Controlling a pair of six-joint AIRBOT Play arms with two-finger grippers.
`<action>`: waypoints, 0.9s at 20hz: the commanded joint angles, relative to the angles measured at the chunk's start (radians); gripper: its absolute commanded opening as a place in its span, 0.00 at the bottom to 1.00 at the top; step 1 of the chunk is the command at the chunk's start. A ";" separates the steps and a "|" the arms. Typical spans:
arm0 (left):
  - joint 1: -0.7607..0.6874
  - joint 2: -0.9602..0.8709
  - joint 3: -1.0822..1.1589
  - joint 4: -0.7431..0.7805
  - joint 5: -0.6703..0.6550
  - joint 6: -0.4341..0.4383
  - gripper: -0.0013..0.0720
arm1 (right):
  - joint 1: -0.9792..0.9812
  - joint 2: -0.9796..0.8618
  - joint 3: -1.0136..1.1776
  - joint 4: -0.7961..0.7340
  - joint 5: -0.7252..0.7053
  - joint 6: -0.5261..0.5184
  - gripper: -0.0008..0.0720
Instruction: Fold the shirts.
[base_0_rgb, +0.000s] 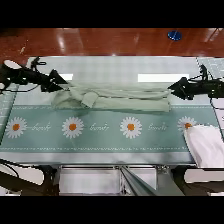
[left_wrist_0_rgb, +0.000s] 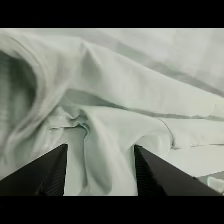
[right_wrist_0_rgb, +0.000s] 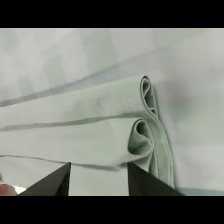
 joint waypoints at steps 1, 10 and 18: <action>0.101 0.044 0.130 0.117 -0.204 -0.008 0.71 | -0.084 0.035 0.037 -0.087 0.085 0.017 0.58; 0.076 0.660 -0.312 0.154 0.291 -0.006 0.71 | -0.039 0.040 -0.152 -0.045 -0.163 0.060 0.58; -0.138 0.664 -0.386 0.153 0.277 -0.003 0.71 | 0.134 -0.080 -0.142 0.069 -0.145 0.002 0.41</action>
